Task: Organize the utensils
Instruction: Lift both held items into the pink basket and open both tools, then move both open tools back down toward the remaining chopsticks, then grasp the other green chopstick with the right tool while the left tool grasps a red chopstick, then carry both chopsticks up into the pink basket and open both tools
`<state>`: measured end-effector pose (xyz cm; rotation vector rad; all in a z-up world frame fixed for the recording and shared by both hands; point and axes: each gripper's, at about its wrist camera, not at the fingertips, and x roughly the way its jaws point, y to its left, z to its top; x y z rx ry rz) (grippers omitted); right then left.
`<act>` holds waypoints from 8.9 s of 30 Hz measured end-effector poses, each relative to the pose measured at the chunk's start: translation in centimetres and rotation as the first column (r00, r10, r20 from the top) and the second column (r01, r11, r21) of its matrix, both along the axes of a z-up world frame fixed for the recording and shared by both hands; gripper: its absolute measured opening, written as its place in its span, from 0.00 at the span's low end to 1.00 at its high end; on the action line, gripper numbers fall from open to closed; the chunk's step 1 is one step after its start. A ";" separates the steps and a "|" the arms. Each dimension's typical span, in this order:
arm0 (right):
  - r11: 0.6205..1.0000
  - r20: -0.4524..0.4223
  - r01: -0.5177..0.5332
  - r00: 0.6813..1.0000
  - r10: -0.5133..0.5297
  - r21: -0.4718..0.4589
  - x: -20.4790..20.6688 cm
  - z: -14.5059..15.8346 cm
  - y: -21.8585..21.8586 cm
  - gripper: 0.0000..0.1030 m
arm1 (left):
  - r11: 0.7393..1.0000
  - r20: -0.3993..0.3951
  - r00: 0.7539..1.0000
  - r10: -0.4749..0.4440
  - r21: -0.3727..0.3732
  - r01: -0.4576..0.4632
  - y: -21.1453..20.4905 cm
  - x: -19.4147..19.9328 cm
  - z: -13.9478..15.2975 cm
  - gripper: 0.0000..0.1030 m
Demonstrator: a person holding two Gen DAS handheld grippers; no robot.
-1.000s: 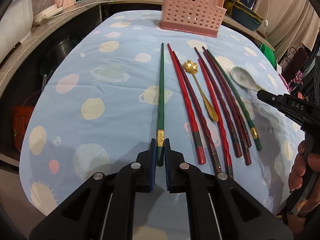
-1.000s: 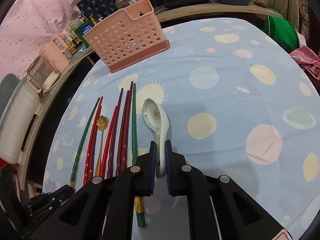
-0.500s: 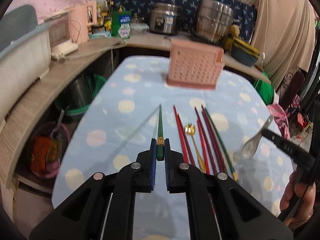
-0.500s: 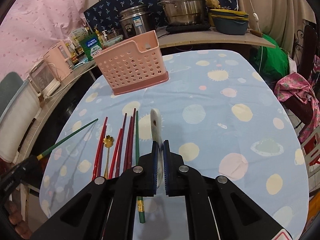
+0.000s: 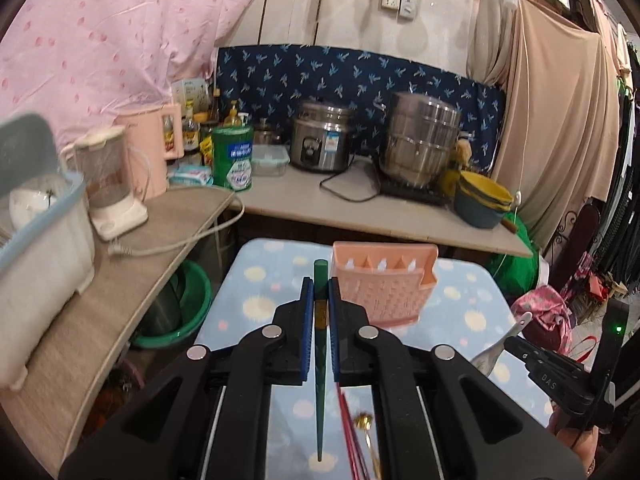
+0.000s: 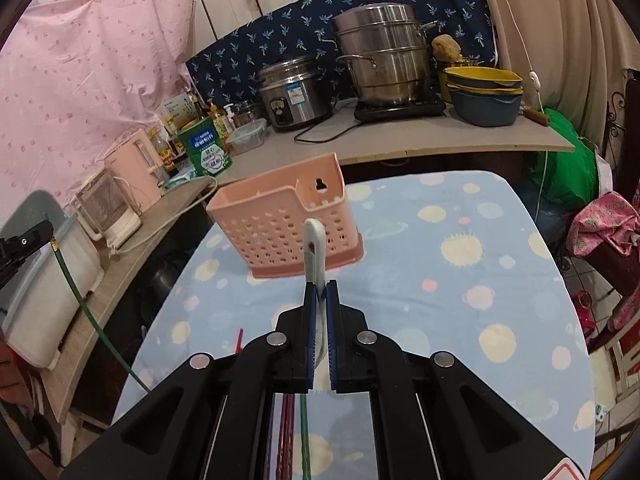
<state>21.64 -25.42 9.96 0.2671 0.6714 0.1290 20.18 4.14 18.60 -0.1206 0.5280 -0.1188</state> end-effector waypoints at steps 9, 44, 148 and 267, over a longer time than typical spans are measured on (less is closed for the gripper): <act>1.000 0.086 0.018 0.996 -0.016 -0.024 8.6 3.9 0.6 0.05 | 0.998 0.155 0.988 0.003 -0.060 0.006 -1.7 7.3 7.3 0.07; 0.993 -0.026 0.034 0.999 -0.037 -0.115 18.2 -2.9 2.4 0.17 | 0.997 -0.037 0.998 0.048 -0.054 -0.050 -2.7 19.4 -2.4 0.09; 0.989 -0.265 -0.092 0.963 0.058 -0.118 -13.7 -16.2 5.4 0.08 | 0.995 -0.460 0.886 -0.066 0.033 0.092 -6.3 -9.9 -24.7 0.27; 0.999 0.190 -0.001 0.982 -0.007 0.039 13.1 4.9 2.0 0.18 | 0.999 -0.015 0.999 0.045 -0.021 -0.045 -4.0 16.2 -1.6 0.34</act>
